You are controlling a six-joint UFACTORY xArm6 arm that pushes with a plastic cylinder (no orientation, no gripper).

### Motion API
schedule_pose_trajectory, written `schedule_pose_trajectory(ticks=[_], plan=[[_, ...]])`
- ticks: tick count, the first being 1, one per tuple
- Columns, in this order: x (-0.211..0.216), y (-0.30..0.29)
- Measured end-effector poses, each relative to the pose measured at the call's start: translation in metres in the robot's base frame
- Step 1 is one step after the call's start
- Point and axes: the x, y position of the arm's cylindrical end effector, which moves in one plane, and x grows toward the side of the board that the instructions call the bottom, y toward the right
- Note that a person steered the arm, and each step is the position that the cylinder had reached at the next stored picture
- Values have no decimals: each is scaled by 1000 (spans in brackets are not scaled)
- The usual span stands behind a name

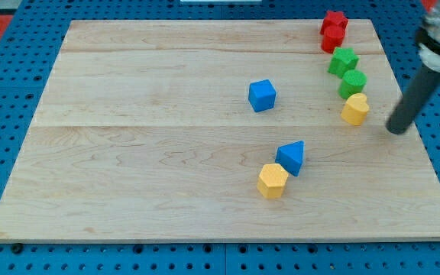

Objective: Push the blue triangle vertical to top of the yellow hexagon

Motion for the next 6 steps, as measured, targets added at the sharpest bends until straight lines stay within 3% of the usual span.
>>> schedule_pose_trajectory(ticks=[1, 2, 3, 4, 5, 6], plan=[[2, -84], [18, -109], [70, -23], [89, -101], [79, -187], [55, -221]])
